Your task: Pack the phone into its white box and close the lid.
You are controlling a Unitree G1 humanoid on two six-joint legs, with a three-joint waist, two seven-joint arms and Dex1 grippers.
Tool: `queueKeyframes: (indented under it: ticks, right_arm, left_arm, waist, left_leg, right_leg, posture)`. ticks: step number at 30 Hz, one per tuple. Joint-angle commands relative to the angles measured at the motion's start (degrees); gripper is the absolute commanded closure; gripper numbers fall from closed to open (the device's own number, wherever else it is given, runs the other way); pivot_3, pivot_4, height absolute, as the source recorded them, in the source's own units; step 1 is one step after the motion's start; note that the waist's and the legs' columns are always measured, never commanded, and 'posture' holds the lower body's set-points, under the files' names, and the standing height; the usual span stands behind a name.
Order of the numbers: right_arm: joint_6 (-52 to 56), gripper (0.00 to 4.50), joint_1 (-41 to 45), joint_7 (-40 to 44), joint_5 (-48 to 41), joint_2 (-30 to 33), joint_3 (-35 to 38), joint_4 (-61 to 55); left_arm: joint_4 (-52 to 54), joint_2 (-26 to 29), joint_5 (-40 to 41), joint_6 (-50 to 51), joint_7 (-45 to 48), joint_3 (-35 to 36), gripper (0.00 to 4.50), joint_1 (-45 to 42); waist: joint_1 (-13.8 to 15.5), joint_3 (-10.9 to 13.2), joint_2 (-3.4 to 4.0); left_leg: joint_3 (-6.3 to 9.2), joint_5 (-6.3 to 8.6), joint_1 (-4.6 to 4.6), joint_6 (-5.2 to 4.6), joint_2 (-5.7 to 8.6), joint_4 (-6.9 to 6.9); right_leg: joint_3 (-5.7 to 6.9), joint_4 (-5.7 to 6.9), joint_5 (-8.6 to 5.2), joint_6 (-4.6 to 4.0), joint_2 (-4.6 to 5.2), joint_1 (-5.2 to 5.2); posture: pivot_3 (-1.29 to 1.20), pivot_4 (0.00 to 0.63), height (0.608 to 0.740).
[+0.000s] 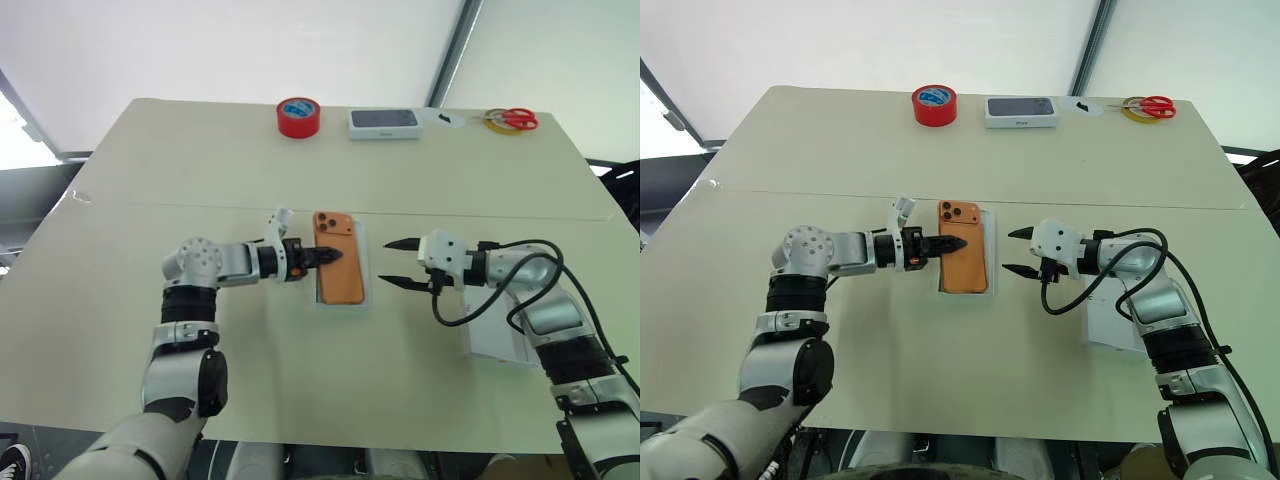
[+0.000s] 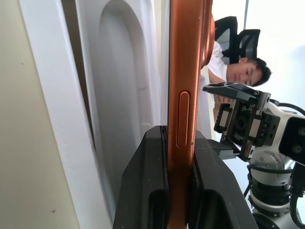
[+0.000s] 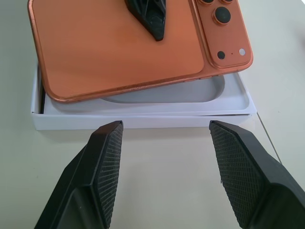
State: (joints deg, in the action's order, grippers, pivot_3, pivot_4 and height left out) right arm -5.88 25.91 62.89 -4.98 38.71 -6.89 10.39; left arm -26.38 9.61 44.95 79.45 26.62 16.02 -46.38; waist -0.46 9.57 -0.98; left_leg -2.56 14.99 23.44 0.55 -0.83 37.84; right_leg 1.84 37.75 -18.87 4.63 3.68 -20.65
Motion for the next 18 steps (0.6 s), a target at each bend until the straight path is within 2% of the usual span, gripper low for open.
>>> queueKeyframes:
  ticks: [1, 6, 11, 13, 14, 18]
  right_arm:
    - [-1.0, 1.47, 0.7, -0.5, -0.1, -0.2, 0.1, -1.2]
    - [-0.9, 1.47, 0.6, -0.7, 0.1, -0.2, 0.0, -1.4]
    - [-1.1, 1.47, 0.4, -0.8, 0.0, 0.2, 0.3, -1.2]
    - [-1.1, 1.47, 0.4, -0.9, 0.1, 0.3, 0.3, -1.2]
    - [-1.1, 1.47, 0.4, -0.9, 0.1, 0.2, 0.3, -1.1]
    - [-1.3, 1.47, 0.3, -1.0, 0.1, 0.1, 0.2, -0.9]
  left_arm:
    - [-1.9, 1.3, -0.9, -2.6, 4.5, -2.0, 4.46, -3.6]
    - [-7.4, 1.7, -2.4, -3.7, 8.7, -4.0, 4.46, -5.6]
    - [-6.9, 1.8, -4.6, -5.4, 11.5, -7.5, 4.46, -4.4]
    - [-7.3, 1.8, -4.3, -5.0, 12.1, -7.0, 3.49, -4.5]
    - [-7.1, 1.9, -4.9, -5.2, 12.3, -7.7, 3.16, -4.5]
    - [-5.9, 2.2, -5.2, -4.0, 12.6, -7.9, 1.05, -4.7]
  waist:
    - [0.0, 0.0, 0.0]
    - [-0.1, 0.0, 0.0]
    - [-0.1, 0.0, -0.01]
    - [-0.1, 0.0, -0.01]
    - [-0.1, 0.0, 0.0]
    - [-0.1, 0.0, 0.0]
  left_leg:
    - [0.0, 0.0, 0.0, 0.0, 0.0, 0.0]
    - [-0.03, 0.0, 0.01, 0.0, 0.0, 0.0]
    - [-0.03, 0.0, 0.04, 0.0, 0.0, 0.0]
    - [-0.03, 0.0, 0.04, 0.0, 0.0, 0.0]
    - [-0.03, 0.0, 0.04, 0.0, 0.0, 0.0]
    - [-0.03, 0.0, 0.04, 0.0, 0.0, 0.03]
  right_leg:
    - [0.0, 0.0, 0.0, 0.0, 0.0, 0.0]
    - [0.0, 0.01, 0.0, 0.0, -0.01, -0.03]
    - [0.0, 0.03, 0.0, 0.0, -0.01, -0.05]
    - [-0.01, 0.03, 0.0, 0.0, -0.01, -0.06]
    - [-0.01, 0.04, 0.0, 0.0, -0.01, -0.07]
    - [-0.02, 0.09, 0.0, 0.0, 0.0, -0.07]
  posture:
    - [0.0, 0.15, 0.74]
    - [0.0, 0.15, 0.74]
    - [0.0, 0.15, 0.74]
    - [0.0, 0.15, 0.74]
    - [0.0, 0.15, 0.74]
    - [0.0, 0.15, 0.74]
